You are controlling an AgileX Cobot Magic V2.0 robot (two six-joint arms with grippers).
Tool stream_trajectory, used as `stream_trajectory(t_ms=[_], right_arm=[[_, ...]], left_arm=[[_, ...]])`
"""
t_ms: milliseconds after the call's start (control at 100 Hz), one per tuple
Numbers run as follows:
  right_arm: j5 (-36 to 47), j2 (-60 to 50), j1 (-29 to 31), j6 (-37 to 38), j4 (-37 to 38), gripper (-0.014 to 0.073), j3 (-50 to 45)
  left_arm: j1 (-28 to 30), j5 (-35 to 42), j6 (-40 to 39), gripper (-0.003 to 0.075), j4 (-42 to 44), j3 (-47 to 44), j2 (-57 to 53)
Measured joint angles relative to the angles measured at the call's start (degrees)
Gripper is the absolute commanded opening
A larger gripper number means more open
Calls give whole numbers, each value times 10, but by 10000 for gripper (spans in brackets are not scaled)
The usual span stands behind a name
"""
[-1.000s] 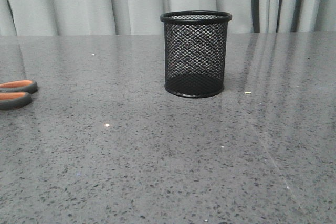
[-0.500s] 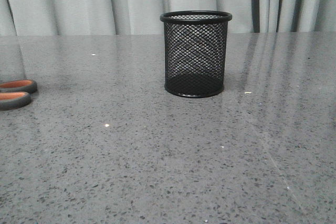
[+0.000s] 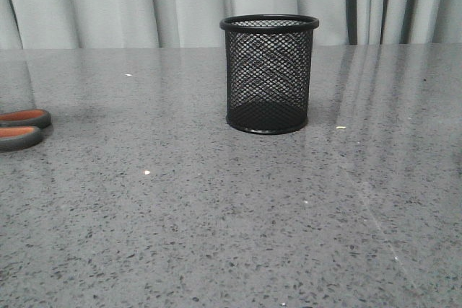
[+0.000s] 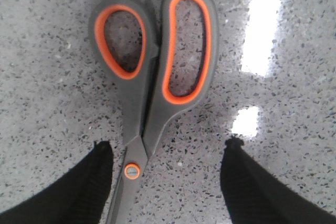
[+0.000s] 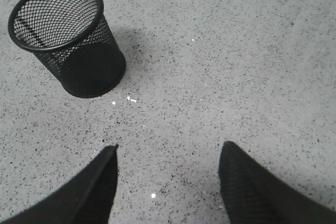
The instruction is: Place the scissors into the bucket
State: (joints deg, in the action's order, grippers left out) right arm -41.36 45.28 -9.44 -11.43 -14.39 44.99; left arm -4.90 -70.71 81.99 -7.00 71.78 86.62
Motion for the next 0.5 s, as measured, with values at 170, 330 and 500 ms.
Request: stream_trajectory(t_ms=[170, 330, 500], right_arm=[[0, 1, 0, 0, 0, 385, 0], [0, 1, 0, 0, 0, 385, 0], [0, 1, 0, -1, 0, 385, 0]], left_arm=[[-8, 2, 1, 411, 5, 0, 32], [-19, 3, 5, 411, 17, 4, 53], [-21, 3, 7, 411, 23, 27, 73]])
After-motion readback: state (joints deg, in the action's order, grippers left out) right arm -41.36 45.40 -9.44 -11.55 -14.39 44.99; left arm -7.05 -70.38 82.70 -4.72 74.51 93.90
